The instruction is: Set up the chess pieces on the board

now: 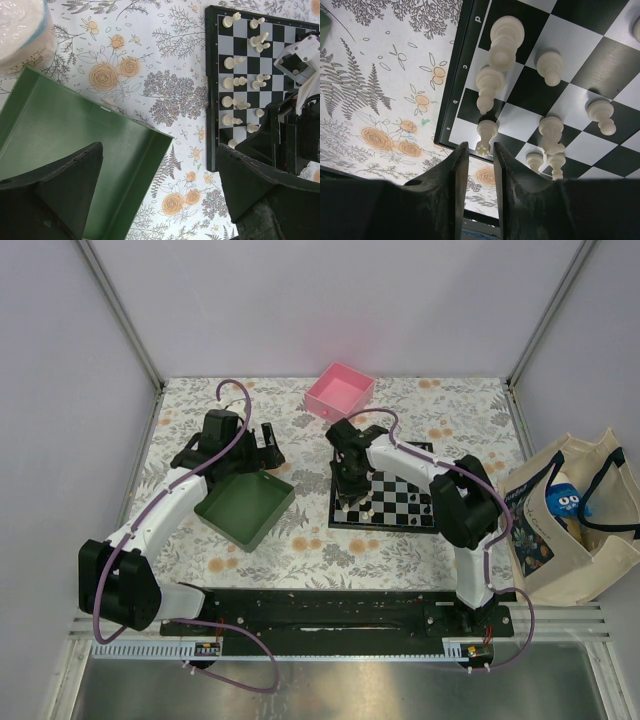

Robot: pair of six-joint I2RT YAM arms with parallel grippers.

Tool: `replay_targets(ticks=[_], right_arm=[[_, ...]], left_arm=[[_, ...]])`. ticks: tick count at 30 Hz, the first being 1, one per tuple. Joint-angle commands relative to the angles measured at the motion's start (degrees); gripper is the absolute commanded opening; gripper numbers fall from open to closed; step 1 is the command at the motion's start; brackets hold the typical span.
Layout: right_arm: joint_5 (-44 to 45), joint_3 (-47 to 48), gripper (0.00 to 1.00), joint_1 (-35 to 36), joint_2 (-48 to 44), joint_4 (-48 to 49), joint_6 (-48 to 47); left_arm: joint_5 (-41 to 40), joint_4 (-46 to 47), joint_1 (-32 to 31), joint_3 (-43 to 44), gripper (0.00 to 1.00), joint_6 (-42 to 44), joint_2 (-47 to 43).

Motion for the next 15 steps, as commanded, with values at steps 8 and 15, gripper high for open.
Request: replay_targets(ticks=[8, 15], right_arm=[[-0.30, 0.04, 0.17, 0.81, -0.28, 0.41, -0.92], [-1.09, -0.92, 0.15, 2.57, -1.60, 0.50, 0.13]], left_arm=[[1.11, 2.38, -0.01, 0.24, 0.99, 0.04, 0.21], [1.02, 2.38, -0.01, 0.15, 0.99, -0.05, -0.05]])
